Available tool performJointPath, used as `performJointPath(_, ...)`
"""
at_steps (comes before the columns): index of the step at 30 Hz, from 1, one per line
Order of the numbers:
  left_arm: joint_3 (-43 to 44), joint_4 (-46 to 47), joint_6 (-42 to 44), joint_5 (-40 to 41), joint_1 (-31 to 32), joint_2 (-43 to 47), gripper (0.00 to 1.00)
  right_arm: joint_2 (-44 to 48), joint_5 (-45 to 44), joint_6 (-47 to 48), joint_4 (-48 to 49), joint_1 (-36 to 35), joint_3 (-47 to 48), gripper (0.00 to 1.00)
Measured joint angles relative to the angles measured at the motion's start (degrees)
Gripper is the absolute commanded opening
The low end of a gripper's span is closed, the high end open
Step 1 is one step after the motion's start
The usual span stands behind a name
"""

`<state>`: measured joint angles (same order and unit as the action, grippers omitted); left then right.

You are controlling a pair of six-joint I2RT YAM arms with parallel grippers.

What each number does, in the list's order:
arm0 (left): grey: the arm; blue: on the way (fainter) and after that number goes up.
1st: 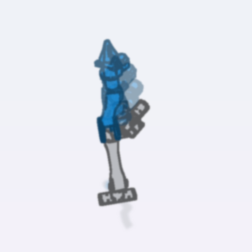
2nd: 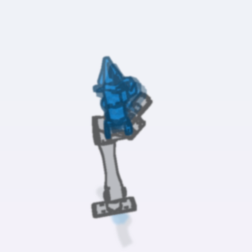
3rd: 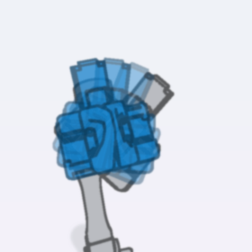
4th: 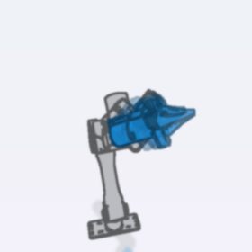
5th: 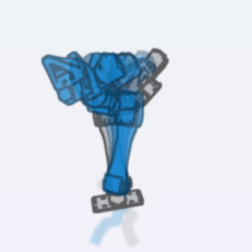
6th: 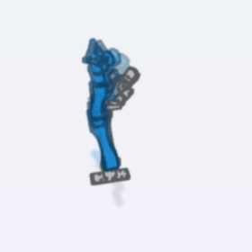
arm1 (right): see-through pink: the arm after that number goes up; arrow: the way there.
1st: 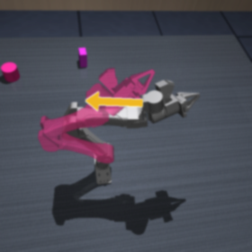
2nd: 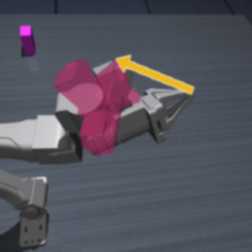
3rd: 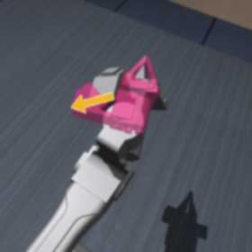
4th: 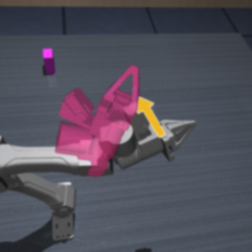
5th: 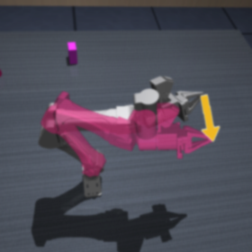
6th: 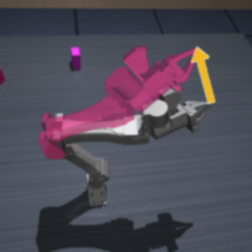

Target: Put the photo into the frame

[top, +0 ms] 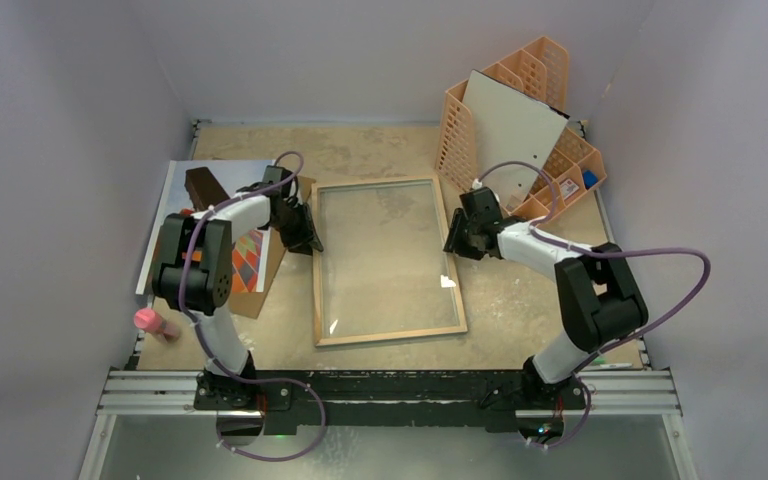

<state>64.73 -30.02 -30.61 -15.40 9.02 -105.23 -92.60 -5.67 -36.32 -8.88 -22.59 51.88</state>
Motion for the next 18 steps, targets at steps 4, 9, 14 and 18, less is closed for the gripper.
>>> performJointPath(4, 0.6, 0.3, 0.3, -0.3, 0.0, -0.5, 0.27, 0.5, 5.1, 0.9, 2.1, 1.3, -1.6, 0.50)
performJointPath(9, 0.8, 0.8, 0.5, -1.6, -0.4, -1.0, 0.26, 0.6, 10.2, 2.1, 3.4, 1.8, -2.6, 0.41)
performJointPath(14, 1.0, 0.7, 0.4, -2.3, -0.7, -1.3, 0.26, 2.3, 10.7, 2.8, 2.3, 2.5, -2.7, 0.32)
performJointPath(18, 1.3, 0.8, 0.4, -2.4, -0.7, -1.6, 0.26, 3.3, 9.9, 3.1, 0.7, 2.6, -2.4, 0.24)
